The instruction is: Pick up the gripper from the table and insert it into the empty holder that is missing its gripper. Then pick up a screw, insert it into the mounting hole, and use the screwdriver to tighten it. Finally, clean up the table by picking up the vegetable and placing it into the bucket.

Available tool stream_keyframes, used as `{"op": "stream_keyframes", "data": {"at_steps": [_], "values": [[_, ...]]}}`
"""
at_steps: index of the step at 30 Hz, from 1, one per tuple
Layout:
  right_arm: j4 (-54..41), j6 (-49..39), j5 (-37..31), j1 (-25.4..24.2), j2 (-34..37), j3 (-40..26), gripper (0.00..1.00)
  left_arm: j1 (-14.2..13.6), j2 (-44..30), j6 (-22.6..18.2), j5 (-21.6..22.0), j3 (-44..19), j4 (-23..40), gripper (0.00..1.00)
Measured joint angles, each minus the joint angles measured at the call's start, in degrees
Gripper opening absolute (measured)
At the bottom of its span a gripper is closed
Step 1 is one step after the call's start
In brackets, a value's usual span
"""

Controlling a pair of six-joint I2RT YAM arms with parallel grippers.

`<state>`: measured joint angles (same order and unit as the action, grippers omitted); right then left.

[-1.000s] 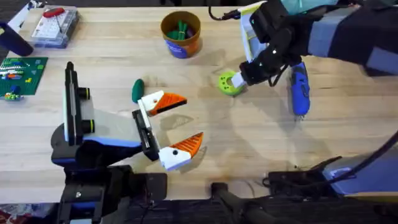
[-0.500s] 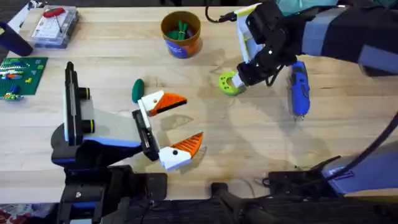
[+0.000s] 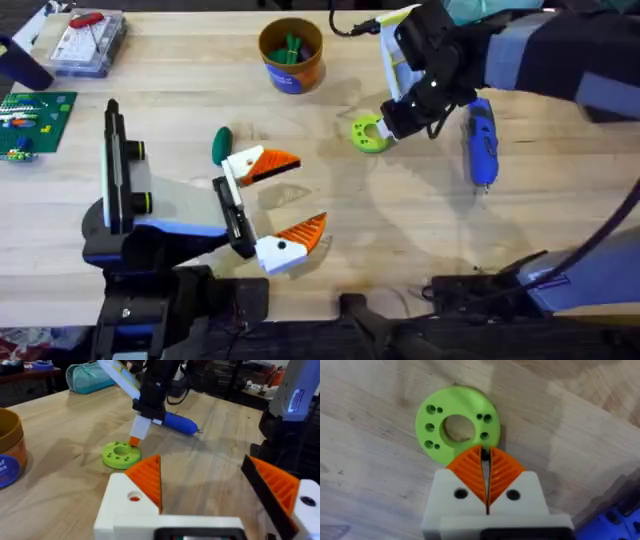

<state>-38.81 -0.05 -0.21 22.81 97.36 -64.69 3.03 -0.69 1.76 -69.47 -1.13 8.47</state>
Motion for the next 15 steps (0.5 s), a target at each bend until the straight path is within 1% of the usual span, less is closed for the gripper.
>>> {"op": "stream_keyframes", "data": {"at_steps": [10,15], "values": [[-0.3,0.0,0.0,0.0,0.0,-0.1,0.004,0.0,0.0,0.0,0.0,0.0,0.0,0.995],[-3.0,0.0,0.0,0.0,0.0,-1.4,0.004,0.0,0.0,0.0,0.0,0.0,0.0,0.995]]}}
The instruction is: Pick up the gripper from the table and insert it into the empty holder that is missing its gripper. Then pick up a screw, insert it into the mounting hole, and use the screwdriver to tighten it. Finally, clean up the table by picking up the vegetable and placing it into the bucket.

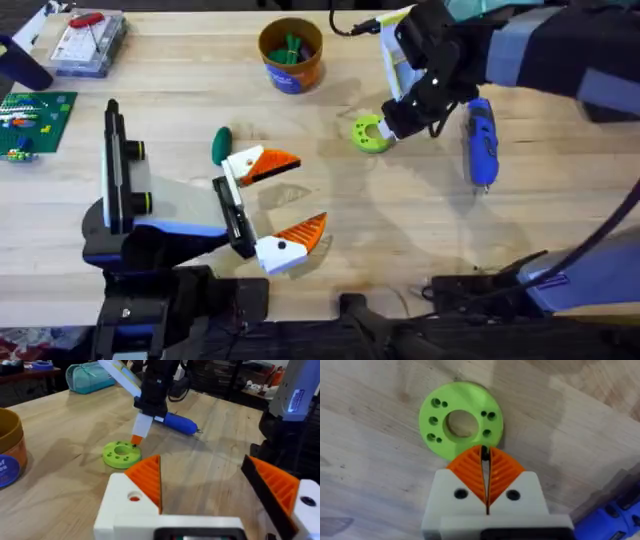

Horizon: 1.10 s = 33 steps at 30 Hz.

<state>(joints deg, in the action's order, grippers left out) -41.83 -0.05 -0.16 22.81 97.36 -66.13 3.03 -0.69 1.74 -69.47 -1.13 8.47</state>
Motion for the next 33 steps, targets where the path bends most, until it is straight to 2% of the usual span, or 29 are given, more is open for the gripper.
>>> {"op": "stream_keyframes", "data": {"at_steps": [5,9,19,26,33], "values": [[-4.5,0.0,0.0,0.1,0.0,-4.1,0.004,0.0,0.0,0.0,0.0,0.0,0.0,0.995],[-9.7,-0.2,0.0,0.2,-0.8,-10.1,0.004,0.0,0.0,0.0,0.0,0.0,0.0,0.995],[-28.8,-3.3,-0.1,0.7,-2.9,-32.0,0.003,0.0,0.0,0.0,0.0,0.0,0.0,0.995],[-37.4,-7.8,-0.2,5.8,-2.4,-45.3,0.003,0.0,0.0,0.0,0.0,0.0,0.0,0.995],[-45.6,-10.6,-0.2,9.9,4.4,-60.9,0.003,0.0,0.0,0.0,0.0,0.0,0.0,0.995]]}}
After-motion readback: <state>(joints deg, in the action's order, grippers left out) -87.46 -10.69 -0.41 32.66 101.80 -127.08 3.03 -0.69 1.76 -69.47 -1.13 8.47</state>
